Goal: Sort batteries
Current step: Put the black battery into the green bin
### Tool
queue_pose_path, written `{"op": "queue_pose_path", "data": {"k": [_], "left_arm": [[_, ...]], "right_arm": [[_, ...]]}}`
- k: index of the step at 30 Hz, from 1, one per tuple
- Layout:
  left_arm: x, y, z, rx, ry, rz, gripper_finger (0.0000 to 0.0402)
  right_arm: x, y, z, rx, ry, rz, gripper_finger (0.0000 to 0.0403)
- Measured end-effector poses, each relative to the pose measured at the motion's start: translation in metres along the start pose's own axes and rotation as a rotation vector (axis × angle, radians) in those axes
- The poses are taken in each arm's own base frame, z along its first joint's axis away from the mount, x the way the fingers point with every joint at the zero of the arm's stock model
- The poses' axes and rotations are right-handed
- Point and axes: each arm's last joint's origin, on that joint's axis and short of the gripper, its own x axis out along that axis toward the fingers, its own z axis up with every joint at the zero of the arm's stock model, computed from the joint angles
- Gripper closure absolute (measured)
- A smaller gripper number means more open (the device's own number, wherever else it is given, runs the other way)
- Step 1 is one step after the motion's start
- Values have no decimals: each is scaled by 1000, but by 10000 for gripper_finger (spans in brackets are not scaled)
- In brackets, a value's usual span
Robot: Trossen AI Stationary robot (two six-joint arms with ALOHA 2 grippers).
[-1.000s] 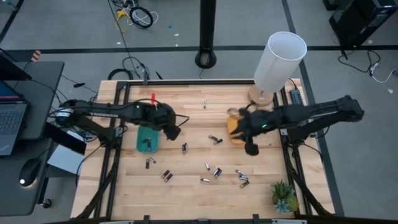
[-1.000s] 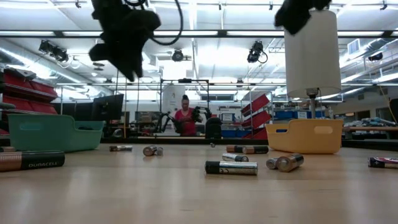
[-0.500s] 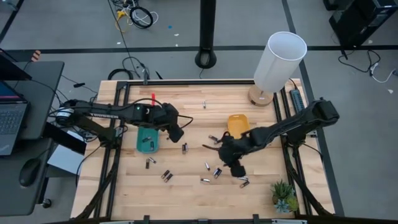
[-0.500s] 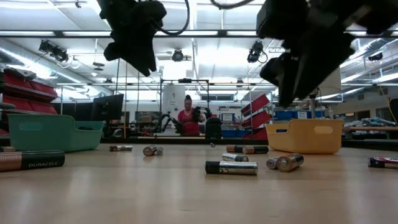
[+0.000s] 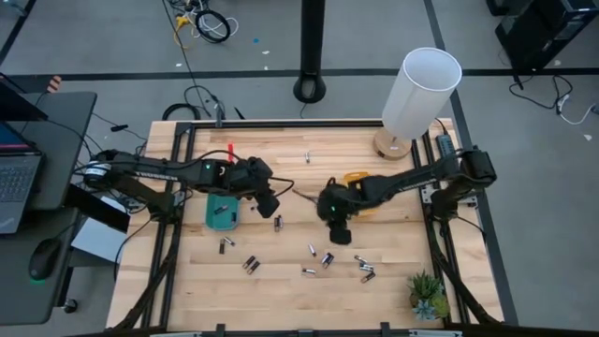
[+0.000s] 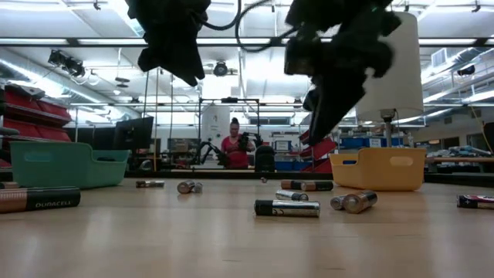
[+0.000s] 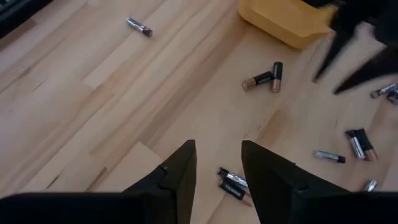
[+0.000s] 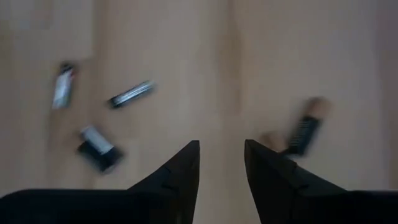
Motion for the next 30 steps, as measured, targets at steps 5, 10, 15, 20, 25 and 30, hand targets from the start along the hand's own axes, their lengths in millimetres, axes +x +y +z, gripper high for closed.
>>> {"op": "queue_pose_path", "data": {"k": [5,10,15,20,25,30], "left_arm": [[-4,-7,-11,24,37,17,262],[-12,-12,-28,53,111,50,262],[-25,-8,-39,38,152,116,262],[-39,-1,-46,26,175,143,262],[-49,2,-48,12,169,131,262],[-54,5,-50,2,179,141,262]], "right_arm": [[9,-32,9,84,19,-25,267],[24,-49,14,98,67,-14,269],[35,-53,23,54,102,-16,270],[48,-56,21,43,136,-34,270],[55,-61,19,33,158,-53,270],[55,-66,20,7,140,-76,275]]}}
